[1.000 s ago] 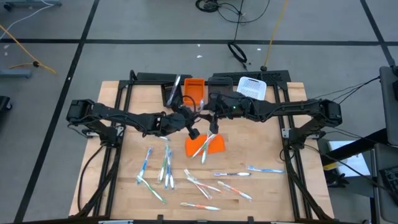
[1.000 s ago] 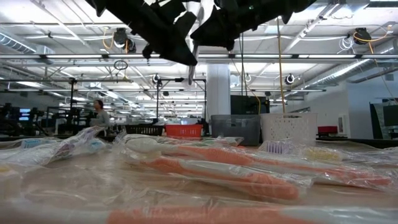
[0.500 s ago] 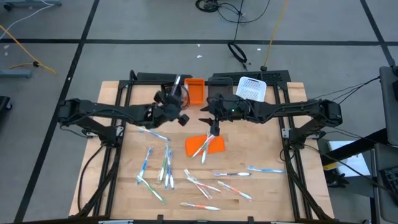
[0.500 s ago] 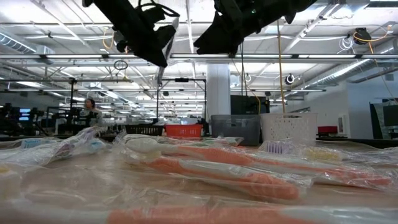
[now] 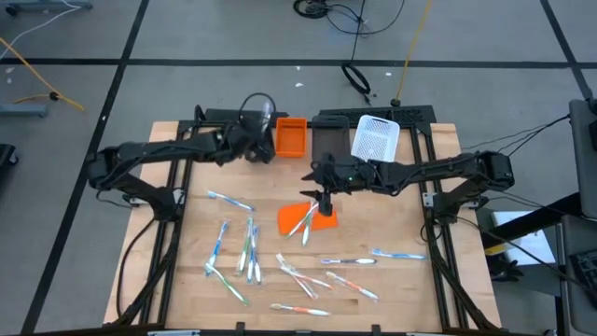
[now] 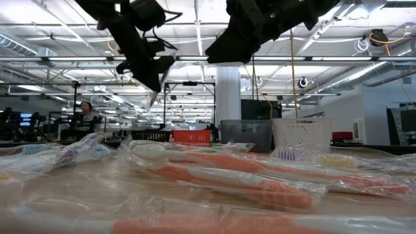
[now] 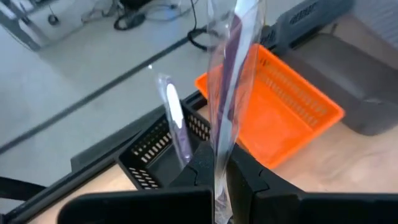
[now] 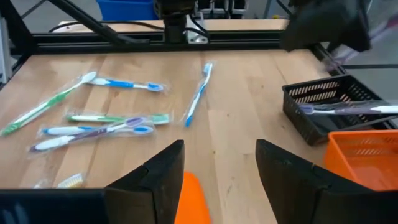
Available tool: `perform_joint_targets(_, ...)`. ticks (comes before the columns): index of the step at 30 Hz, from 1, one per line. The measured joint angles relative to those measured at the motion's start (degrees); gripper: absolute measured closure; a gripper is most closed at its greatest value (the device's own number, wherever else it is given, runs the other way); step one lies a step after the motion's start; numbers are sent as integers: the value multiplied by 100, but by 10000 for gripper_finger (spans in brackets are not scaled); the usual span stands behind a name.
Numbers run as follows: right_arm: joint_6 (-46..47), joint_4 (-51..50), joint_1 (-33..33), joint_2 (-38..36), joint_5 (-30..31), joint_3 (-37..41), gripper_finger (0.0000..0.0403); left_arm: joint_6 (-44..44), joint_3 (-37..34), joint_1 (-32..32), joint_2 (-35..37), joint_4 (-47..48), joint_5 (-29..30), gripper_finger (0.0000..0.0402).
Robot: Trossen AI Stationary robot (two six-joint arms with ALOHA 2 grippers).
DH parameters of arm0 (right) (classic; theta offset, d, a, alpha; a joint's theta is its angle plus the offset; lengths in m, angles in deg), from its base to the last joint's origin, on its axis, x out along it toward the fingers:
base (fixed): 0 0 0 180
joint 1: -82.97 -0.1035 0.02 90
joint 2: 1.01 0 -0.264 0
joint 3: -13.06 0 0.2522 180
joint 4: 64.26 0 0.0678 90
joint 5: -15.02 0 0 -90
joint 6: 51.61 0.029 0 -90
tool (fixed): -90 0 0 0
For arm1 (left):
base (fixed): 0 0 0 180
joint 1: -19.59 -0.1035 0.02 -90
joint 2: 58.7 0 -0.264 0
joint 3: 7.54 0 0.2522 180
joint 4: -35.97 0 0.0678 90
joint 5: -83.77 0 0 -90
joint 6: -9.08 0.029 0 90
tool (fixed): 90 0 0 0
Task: Pick & Place Toothbrushes
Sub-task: Put the violet toothbrush into the black bin
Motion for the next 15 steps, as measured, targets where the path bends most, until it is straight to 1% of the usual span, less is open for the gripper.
perform_joint_targets(7, 0, 189, -49, 0, 2, 84, 214, 63, -1, -638, -433, -12, -647, 396)
perform_joint_targets(15, 0, 187, -49, 0, 2, 84, 218, -126, -1, -1056, -998, -45, -1203, 394)
